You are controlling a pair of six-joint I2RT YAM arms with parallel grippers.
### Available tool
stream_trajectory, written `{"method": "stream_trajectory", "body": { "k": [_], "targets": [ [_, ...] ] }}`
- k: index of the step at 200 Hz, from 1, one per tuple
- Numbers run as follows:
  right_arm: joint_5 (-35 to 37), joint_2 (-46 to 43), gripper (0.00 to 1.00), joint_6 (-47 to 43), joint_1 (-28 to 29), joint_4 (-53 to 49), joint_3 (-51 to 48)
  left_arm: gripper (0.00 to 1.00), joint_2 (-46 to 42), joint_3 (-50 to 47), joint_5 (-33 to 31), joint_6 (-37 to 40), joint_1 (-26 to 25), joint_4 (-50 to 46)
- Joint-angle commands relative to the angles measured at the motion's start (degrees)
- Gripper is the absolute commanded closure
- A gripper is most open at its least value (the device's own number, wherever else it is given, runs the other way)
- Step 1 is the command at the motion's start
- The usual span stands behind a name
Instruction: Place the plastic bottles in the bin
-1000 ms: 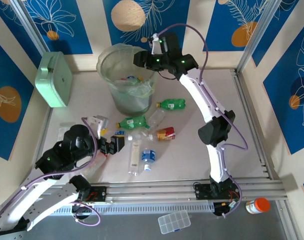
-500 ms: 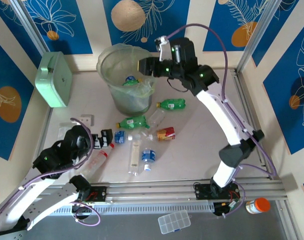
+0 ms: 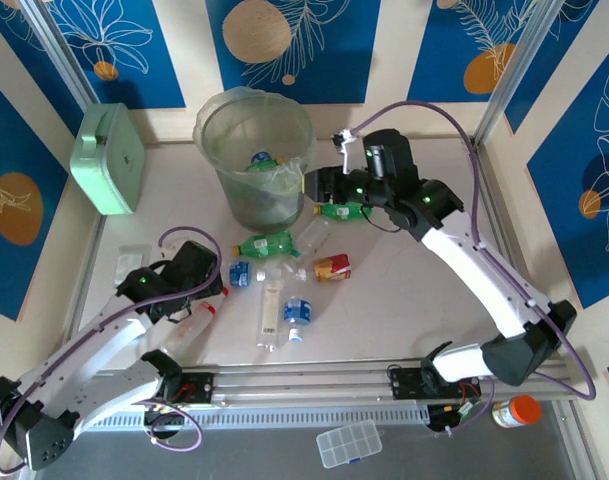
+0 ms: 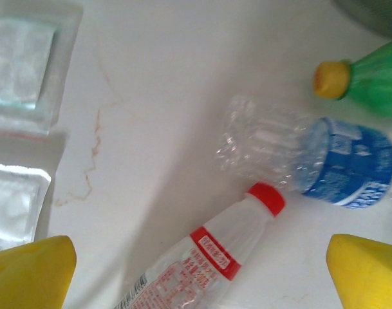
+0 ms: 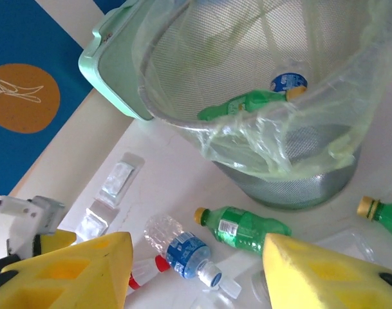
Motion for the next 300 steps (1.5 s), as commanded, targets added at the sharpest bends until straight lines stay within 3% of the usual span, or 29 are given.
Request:
{"method": "stream_trajectory", "body": {
  "k": [1,61,162,201,261,300],
  "targets": [
    [-5.56,-5.04,0.43,5.73,-3.80,5.40,-4.47,0.01,0.62,-3.10,4.40,-2.54,2.90,1.66],
    [-13.19,-9.57,0.43,11.89,-10.61,9.23,-10.43,0.01,4.96,-9.99,11.15,-6.44,7.14,6.91],
    [-14.12,-9.06,0.44,12.88,-11.38,10.42,-11.68,0.00,8.98,-12.82,21.33,-4.23,7.15,14.55],
    [-14.41,-8.75,0.44,13.46,-11.46,10.95,-12.29,0.06,10.81,-13.21,22.51,-4.10,7.15,16.05],
    [-14.39,-8.88,0.43,13.76,-12.07,10.95,-12.65,0.16,24.85,-8.53,22.70,-4.53,6.88,12.58],
    [-14.47,-9.31,0.43,13.85,-12.32,10.77,-12.96,0.27,22.85,-8.19,21.16,-4.84,6.93,12.95]
  ]
}}
